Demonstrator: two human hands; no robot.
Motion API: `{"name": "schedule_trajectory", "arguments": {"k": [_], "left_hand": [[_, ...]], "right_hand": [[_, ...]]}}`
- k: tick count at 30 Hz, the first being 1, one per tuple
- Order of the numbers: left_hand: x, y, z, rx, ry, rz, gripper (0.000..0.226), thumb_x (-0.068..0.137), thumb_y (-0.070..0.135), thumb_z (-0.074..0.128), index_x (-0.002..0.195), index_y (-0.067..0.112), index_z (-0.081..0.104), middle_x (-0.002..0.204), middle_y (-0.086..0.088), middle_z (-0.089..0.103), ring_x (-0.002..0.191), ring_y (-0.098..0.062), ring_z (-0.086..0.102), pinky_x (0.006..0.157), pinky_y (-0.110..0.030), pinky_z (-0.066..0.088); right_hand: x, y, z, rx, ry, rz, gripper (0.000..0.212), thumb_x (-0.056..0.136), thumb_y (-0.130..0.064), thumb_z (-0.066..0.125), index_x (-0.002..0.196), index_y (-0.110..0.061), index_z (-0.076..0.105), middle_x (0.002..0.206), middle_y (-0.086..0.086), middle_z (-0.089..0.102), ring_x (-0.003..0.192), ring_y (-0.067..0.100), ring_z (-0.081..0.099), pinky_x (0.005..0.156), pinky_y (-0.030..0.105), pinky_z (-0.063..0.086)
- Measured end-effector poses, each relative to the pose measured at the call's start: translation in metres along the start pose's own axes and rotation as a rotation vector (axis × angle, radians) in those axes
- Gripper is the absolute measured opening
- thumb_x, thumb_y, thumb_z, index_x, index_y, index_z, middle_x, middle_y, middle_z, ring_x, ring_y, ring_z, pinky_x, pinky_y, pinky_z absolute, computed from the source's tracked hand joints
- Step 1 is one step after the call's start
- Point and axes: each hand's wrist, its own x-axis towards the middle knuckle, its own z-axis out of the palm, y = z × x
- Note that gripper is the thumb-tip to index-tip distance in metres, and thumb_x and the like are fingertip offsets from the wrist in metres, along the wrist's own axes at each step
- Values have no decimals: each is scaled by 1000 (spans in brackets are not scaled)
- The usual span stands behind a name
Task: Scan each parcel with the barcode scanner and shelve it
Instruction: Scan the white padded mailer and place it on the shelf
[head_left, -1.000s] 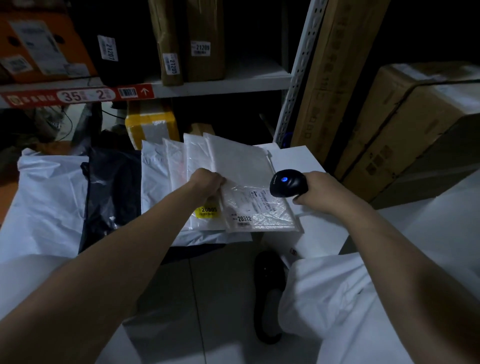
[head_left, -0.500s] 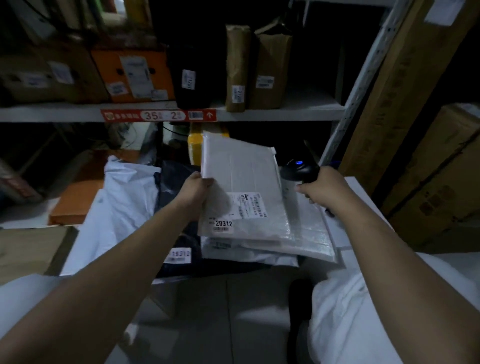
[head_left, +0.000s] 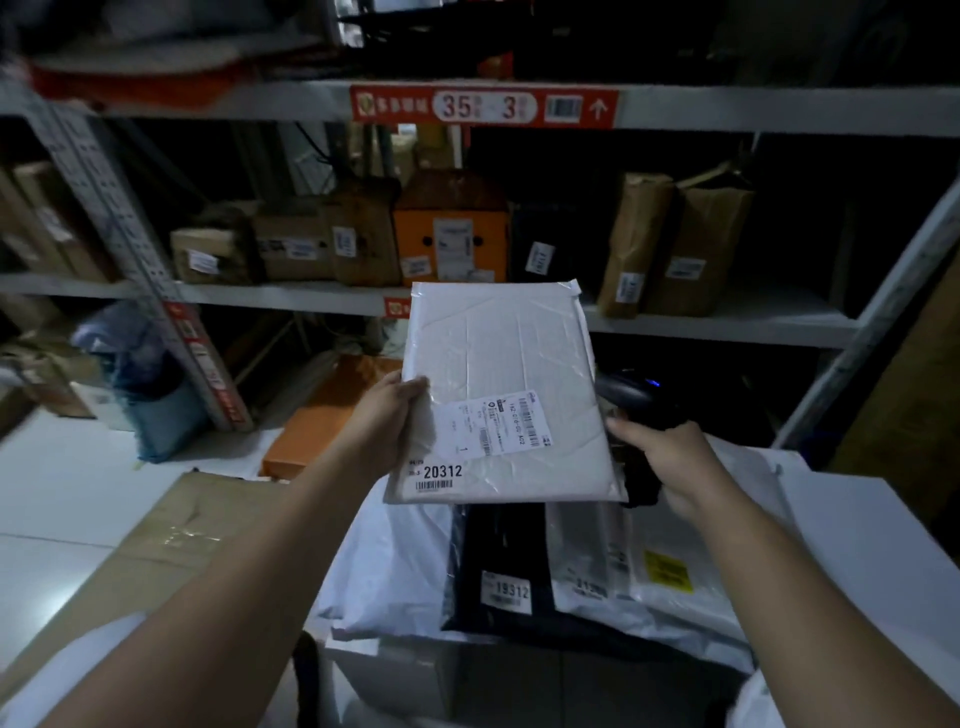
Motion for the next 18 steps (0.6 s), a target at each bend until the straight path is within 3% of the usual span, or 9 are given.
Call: {"name": "schedule_trajectory", "arguments": {"k": [5,9,12,14,16,18], "left_hand": [[-9,14,-32,-4,-2,5,30,109,20,51,134,3,52,111,-26,75,89,-39,77,69,-46,62],[-16,27,-51,-23,10,13,28,109,21,52,132,5,54,95,-19,78,78,-34,78,63,-45,62],[-20,41,-65,-47,-4,27,27,109,23,52,130,7,56,92,-18,78,76,-33,78,61,-45,62],[-21,54,-73,-57,-7,47,29,109,26,53,130,7,57,96,-18,77,81,-34,77,67,-49,63],[-23,71,-79,-79,-31,58,32,109,28,52,131,5,58,103,-20,76,87,-36,75,76,-53,64],[-28,94,-82,-120,-89,42,35,109,31,49,129,4,59,109,-22,75,91,-37,76,76,-52,65]], "right_hand": [[-6,-4,33,229,-68,28,25,90,-1,76,114,2,75,107,15,76,96,27,70,87,38,57],[-11,-6,61,248,-176,-17,29,77,-2,83,106,-6,78,102,14,80,87,24,77,77,36,63],[-12,-8,83,265,-209,-69,59,51,-21,95,106,-4,79,102,16,79,90,26,76,82,39,62],[-10,-13,97,299,-207,-90,73,45,-29,101,109,-1,78,106,17,78,96,30,75,92,45,59],[-9,-23,112,351,-209,-96,55,66,-19,94,114,0,76,113,21,77,103,35,75,96,51,59],[-6,-37,127,391,-182,-102,35,85,0,77,119,2,73,116,22,76,96,30,77,85,46,64]]}}
